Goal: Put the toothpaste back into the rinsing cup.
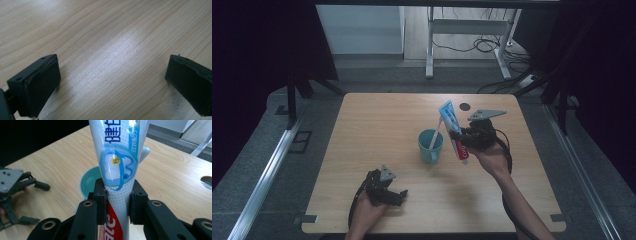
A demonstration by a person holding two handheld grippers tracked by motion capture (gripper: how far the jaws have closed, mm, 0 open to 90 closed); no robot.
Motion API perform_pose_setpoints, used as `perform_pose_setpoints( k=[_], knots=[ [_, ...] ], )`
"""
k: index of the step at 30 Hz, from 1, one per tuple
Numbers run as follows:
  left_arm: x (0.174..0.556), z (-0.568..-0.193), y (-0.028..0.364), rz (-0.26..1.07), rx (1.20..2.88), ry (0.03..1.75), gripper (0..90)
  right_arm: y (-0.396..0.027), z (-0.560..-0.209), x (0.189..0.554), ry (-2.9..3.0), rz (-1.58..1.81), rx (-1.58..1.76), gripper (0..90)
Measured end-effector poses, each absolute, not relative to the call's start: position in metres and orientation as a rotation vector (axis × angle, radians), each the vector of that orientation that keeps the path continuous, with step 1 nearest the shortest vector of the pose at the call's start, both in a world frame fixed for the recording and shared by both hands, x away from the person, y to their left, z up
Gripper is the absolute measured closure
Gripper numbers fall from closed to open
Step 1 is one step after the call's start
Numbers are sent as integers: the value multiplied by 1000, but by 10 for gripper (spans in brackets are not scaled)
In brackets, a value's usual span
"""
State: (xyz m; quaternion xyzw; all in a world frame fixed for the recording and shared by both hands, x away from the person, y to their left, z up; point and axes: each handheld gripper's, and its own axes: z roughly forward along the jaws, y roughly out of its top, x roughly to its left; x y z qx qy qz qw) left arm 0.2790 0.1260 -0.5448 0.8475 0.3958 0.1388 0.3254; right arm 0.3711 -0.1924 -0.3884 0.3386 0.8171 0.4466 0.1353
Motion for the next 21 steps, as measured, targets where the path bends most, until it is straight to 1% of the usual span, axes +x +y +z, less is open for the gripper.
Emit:
perform_pose_setpoints(
  k=[21],
  knots=[
    [279, -545, 126, 363, 2226, 1034, 0, -164, -375, 391, 2328, 1381, 951, 720]
  ],
)
